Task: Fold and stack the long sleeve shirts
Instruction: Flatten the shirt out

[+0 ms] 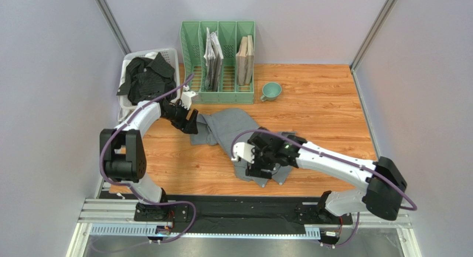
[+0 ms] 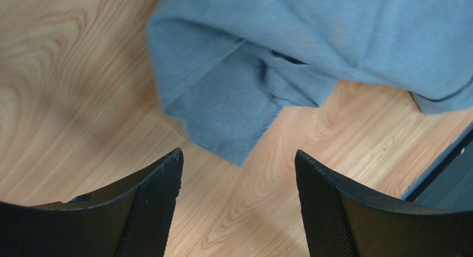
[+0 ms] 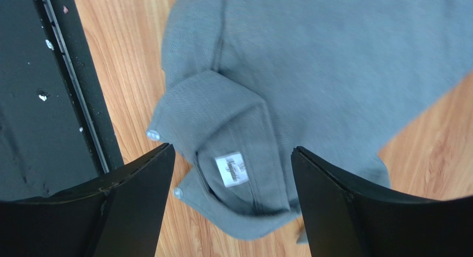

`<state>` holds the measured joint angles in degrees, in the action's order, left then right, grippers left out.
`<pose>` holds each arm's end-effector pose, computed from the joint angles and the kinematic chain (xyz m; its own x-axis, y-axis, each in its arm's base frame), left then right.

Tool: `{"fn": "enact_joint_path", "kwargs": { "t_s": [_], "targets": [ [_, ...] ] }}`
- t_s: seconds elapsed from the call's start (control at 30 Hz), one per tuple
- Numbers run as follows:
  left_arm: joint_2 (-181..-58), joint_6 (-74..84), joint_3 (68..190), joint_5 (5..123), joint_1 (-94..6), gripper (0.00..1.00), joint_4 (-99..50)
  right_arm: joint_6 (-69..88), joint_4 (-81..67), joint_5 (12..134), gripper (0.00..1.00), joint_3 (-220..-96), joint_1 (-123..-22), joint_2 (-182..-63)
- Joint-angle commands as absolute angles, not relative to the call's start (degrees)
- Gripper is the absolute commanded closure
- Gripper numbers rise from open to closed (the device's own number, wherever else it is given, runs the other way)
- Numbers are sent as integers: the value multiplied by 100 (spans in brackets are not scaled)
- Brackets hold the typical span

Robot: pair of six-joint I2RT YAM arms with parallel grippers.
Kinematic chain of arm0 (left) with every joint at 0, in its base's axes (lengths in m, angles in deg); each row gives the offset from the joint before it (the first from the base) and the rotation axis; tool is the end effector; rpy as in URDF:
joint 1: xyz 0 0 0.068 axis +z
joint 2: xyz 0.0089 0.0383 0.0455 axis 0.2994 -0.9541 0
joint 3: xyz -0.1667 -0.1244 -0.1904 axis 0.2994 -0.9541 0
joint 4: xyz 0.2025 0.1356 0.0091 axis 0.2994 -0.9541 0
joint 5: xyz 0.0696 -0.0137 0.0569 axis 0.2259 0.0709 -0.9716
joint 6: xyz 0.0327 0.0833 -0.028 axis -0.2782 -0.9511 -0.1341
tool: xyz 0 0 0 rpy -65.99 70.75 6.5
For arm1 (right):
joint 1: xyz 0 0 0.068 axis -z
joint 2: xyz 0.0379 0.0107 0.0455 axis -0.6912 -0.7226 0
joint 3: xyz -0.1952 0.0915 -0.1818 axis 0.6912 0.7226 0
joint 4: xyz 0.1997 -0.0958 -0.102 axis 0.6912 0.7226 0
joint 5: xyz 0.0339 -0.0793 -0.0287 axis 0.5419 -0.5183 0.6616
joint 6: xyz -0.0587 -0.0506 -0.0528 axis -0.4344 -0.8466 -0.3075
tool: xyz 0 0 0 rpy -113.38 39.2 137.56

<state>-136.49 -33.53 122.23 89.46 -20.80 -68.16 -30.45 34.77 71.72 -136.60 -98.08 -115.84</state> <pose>0.3091 -0.0656 0.2037 -0.7126 0.4218 -0.5606 0.6486 0.7008 -0.2972 0.1393 0.2092 0.2155 0.0194 -0.8995 -0.4364 -0.9830 0.0627 -0.1728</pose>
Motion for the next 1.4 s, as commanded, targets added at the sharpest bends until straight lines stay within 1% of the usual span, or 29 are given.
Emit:
{"fn": "enact_joint_path", "kwargs": {
  "t_s": [0.0,0.17,0.27,0.3,0.37,0.4,0.43,0.47,0.5,0.53,0.57,0.6,0.63,0.67,0.7,0.73,0.8,0.83,0.9,0.97,1.0,1.03,1.1,1.13,1.2,1.27,1.3,1.37],
  "targets": [
    [-14010,-2787,12364,8925,-1936,22,-6587,-2833,2546,6245,19,-13626,-10568,-12006],
    [-14476,-2532,12408,8671,-1936,24,-6438,-2640,2168,5825,19,-13644,-10999,-12875],
    [-14661,-2523,12469,8609,-1936,29,-6402,-2561,1965,5569,24,-13495,-11061,-13192],
    [-14696,-2523,12496,8626,-1944,31,-6394,-2552,1904,5499,30,-13451,-11053,-13263],
    [-14784,-2549,12513,8635,-1980,43,-6402,-2570,1868,5270,44,-13328,-11052,-13351],
    [-14802,-2558,12514,8618,-2006,50,-6394,-2570,1877,5200,67,-13301,-11035,-13352],
    [-14837,-2567,12514,8618,-2023,68,-6428,-2570,1920,5147,84,-13318,-10983,-13300],
    [-14828,-2593,12540,8670,-2024,77,-6455,-2552,1982,5155,100,-13336,-10904,-13195],
    [-14776,-2611,12566,8705,-2024,86,-6499,-2561,2121,5207,100,-13371,-10807,-12828],
    [-14706,-2654,12601,8732,-2024,98,-6699,-2596,2227,5451,100,-13415,-10537,-12624],
    [-14601,-2698,12610,8802,-2015,100,-6814,-2648,2341,5541,100,-13450,-10386,-12370],
    [-14252,-2864,12584,8846,-2006,100,-6998,-2762,2586,5646,100,-13598,-10228,-12124],
    [-14022,-2935,12523,8855,-1954,100,-7061,-2841,2754,5969,100,-13678,-9817,-11599],
    [-13767,-3006,12401,8846,-1919,100,-7123,-2920,2869,6120,100,-13775,-9604,-11324],
    [-13286,-3145,12338,8864,-1866,100,-7254,-3043,3096,6252,100,-14002,-9367,-11095],
    [-13073,-3225,12303,8881,-1787,100,-7359,-3131,3220,6497,100,-14117,-8895,-10667],
    [-12503,-3410,12268,8864,-1778,100,-7675,-3350,3492,6789,100,-14328,-8462,-10348],
    [-12334,-3541,12267,8838,-1778,100,-7773,-3387,3572,7016,100,-14503,-8068,-10207],
    [-11861,-3569,12206,8767,-1778,100,-7861,-3396,3896,7202,100,-14654,-7758,-9907],
    [-11717,-3437,12031,8889,-1778,100,-7835,-3317,4073,7396,100,-14760,-7502,-9723],
    [-11752,-3333,11969,8873,-1804,84,-7722,-3282,4091,7388,100,-14716,-7476,-9687],
    [-11813,-3244,11899,8855,-1952,71,-7616,-3177,4057,7353,100,-14673,-7388,-9669],
    [-12067,-2884,11662,8680,-2154,52,-7066,-3010,3891,7378,100,-14567,-7213,-9792],
    [-12182,-2822,11618,8688,-2216,45,-6888,-2905,3846,7648,100,-14575,-6872,-9879],
    [-12550,-2611,11556,8426,-2357,41,-6371,-2562,3758,7887,100,-14724,-6545,-10159],
    [-12841,-2593,11634,8180,-2498,41,-6166,-2377,3775,8151,100,-14891,-6184,-10319],
    [-13120,-2576,11696,8109,-2516,26,-6017,-2341,3775,8239,100,-15014,-6088,-10372],
    [-13429,-2576,11906,8012,-2577,26,-5937,-2315,3766,8407,100,-15076,-5946,-10390]
  ]
}}
